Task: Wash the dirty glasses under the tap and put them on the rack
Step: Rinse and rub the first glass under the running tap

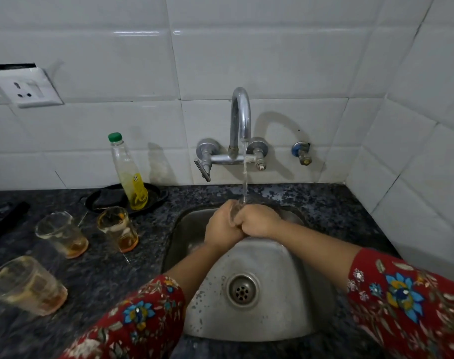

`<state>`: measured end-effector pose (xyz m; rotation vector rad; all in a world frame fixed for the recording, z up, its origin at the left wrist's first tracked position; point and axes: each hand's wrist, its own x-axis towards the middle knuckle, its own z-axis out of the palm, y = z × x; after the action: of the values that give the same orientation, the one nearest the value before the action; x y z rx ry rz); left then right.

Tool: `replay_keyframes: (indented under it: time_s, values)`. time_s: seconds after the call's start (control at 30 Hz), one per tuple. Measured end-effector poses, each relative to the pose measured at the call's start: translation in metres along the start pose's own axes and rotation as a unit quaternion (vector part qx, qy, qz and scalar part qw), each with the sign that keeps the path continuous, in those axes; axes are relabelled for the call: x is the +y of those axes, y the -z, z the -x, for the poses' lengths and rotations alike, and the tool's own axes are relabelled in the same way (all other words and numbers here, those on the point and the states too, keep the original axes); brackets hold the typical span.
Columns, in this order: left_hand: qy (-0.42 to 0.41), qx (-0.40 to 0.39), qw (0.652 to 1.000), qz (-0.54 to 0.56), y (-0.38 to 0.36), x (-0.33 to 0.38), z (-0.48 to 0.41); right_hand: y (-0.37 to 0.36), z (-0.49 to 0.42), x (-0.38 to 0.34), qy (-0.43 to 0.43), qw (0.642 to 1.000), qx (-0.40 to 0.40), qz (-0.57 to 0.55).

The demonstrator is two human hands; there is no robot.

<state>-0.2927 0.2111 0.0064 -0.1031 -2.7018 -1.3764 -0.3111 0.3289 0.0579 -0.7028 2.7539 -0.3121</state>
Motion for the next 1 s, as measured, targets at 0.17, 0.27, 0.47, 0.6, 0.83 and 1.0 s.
replay_keyframes:
  time_s: [0.17, 0.27, 0.47, 0.6, 0.83, 1.0]
  values:
    - [-0.046, -0.159, 0.972, 0.167, 0.015, -0.016, -0.015, 0.008, 0.012, 0.006, 0.135, 0.964, 0.029, 0.226]
    - [-0.043, -0.066, 0.99, 0.121, 0.008, -0.012, -0.01, 0.001, 0.009, 0.001, 0.087, 0.993, -0.013, 0.079]
    - [-0.03, -0.191, 0.954, 0.23, 0.016, -0.025, -0.012, 0.0, 0.015, 0.029, 0.274, 0.93, 0.148, 0.195]
    - [-0.034, -0.16, 0.971, 0.172, 0.008, -0.005, -0.009, -0.012, 0.013, 0.017, 0.167, 0.938, 0.252, 0.168]
    - [-0.089, 0.02, 0.974, -0.207, 0.019, -0.002, 0.009, -0.02, 0.004, -0.031, -0.17, 0.883, 0.2, -0.389]
    - [-0.133, -0.101, 0.831, -0.53, 0.042, -0.005, 0.015, -0.027, 0.019, -0.011, -0.262, 0.705, -0.002, -0.659]
